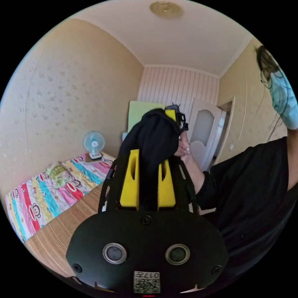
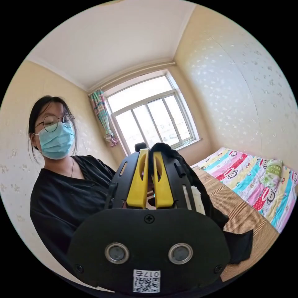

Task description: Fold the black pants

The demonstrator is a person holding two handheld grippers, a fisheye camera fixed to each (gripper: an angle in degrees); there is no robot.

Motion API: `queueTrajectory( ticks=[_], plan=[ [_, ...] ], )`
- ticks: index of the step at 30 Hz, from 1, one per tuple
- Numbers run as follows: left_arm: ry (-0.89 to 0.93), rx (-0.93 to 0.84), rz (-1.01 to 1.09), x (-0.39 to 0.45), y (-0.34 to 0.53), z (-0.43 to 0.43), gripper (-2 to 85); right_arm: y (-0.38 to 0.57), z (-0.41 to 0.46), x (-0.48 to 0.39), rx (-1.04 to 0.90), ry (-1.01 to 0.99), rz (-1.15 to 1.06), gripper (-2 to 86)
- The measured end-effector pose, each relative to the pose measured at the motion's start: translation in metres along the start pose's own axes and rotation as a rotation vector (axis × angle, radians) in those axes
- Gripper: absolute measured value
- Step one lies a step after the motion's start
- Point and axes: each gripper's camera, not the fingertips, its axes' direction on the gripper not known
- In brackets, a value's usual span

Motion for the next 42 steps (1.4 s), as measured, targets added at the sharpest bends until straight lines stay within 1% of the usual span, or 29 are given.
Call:
queueTrajectory(
  ticks=[1,2,5,7,8,10,11,12,13,14,15,16,18,19,20,22,24,25,26,29,30,31,32,33,35,39,40,42],
  plan=[
    [-0.051,0.048,0.019,0.007,-0.006,-0.016,5.0,0.002,0.006,0.000,0.006,0.011,0.010,1.4],
    [-0.064,0.082,0.032,0.011,-0.014,-0.031,3.5,0.008,0.016,0.002,0.016,0.018,0.034,1.5],
    [-0.049,0.126,0.012,0.012,-0.040,-0.059,2.1,0.033,0.038,0.005,0.031,-0.010,0.075,1.4],
    [-0.025,0.151,-0.017,0.010,-0.056,-0.073,1.7,0.059,0.046,0.003,0.074,-0.021,0.083,1.2],
    [-0.010,0.170,-0.039,0.010,-0.068,-0.081,1.6,0.080,0.047,0.001,0.125,0.006,0.118,1.1],
    [0.036,0.195,-0.054,0.009,-0.086,-0.095,1.5,0.118,0.043,-0.008,0.228,0.116,0.172,1.1],
    [0.055,0.210,-0.065,0.010,-0.099,-0.105,1.5,0.144,0.043,-0.017,0.270,0.207,0.185,1.3],
    [0.059,0.217,-0.069,0.012,-0.107,-0.110,1.5,0.168,0.048,-0.025,0.272,0.304,0.200,1.6],
    [0.061,0.229,-0.065,0.017,-0.122,-0.120,1.6,0.179,0.052,-0.028,0.262,0.355,0.208,1.8],
    [0.061,0.247,-0.046,0.025,-0.136,-0.131,1.7,0.202,0.065,-0.032,0.223,0.450,0.214,2.7],
    [0.066,0.259,-0.035,0.030,-0.143,-0.136,1.7,0.225,0.082,-0.035,0.171,0.526,0.209,4.4],
    [0.088,0.278,-0.023,0.038,-0.157,-0.146,1.9,0.238,0.091,-0.035,0.146,0.561,0.216,5.6],
    [0.136,0.308,-0.022,0.047,-0.177,-0.161,2.1,0.287,0.126,-0.032,0.077,0.618,0.234,13.9],
    [0.159,0.328,-0.018,0.054,-0.189,-0.170,2.2,0.298,0.135,-0.031,0.062,0.628,0.240,16.6],
    [0.169,0.345,-0.015,0.060,-0.201,-0.178,2.3,0.320,0.151,-0.030,0.041,0.651,0.256,21.9],
    [0.190,0.367,0.017,0.070,-0.219,-0.190,2.4,0.345,0.179,-0.034,0.027,0.696,0.252,24.3],
    [0.224,0.379,0.035,0.076,-0.234,-0.200,2.4,0.362,0.219,-0.049,0.022,0.772,0.173,25.0],
    [0.248,0.380,0.027,0.079,-0.244,-0.207,2.5,0.363,0.228,-0.052,0.022,0.800,0.153,25.0],
    [0.266,0.381,0.019,0.080,-0.252,-0.213,2.5,0.360,0.247,-0.061,0.033,0.874,0.113,24.8],
    [0.272,0.396,0.014,0.082,-0.263,-0.232,2.8,0.340,0.282,-0.083,0.087,1.032,-0.040,23.2],
    [0.273,0.401,0.013,0.082,-0.265,-0.237,2.8,0.330,0.292,-0.090,0.100,1.102,-0.102,20.4],
    [0.276,0.408,0.011,0.079,-0.267,-0.247,2.9,0.325,0.297,-0.092,0.102,1.125,-0.138,19.0],
    [0.273,0.419,0.006,0.076,-0.268,-0.260,3.0,0.316,0.302,-0.095,0.105,1.151,-0.196,13.6],
    [0.270,0.423,0.002,0.073,-0.269,-0.267,3.0,0.306,0.303,-0.097,0.117,1.158,-0.228,9.5],
    [0.265,0.426,-0.024,0.060,-0.274,-0.296,3.1,0.293,0.291,-0.101,0.196,1.158,-0.243,6.0],
    [0.264,0.439,-0.047,0.035,-0.278,-0.347,3.5,0.259,0.232,-0.112,0.380,1.082,-0.296,4.0],
    [0.276,0.442,-0.063,0.027,-0.277,-0.363,3.6,0.252,0.223,-0.114,0.397,1.056,-0.308,3.9],
    [0.325,0.421,-0.075,0.019,-0.277,-0.385,3.7,0.221,0.192,-0.118,0.449,0.935,-0.333,3.7]
  ],
)
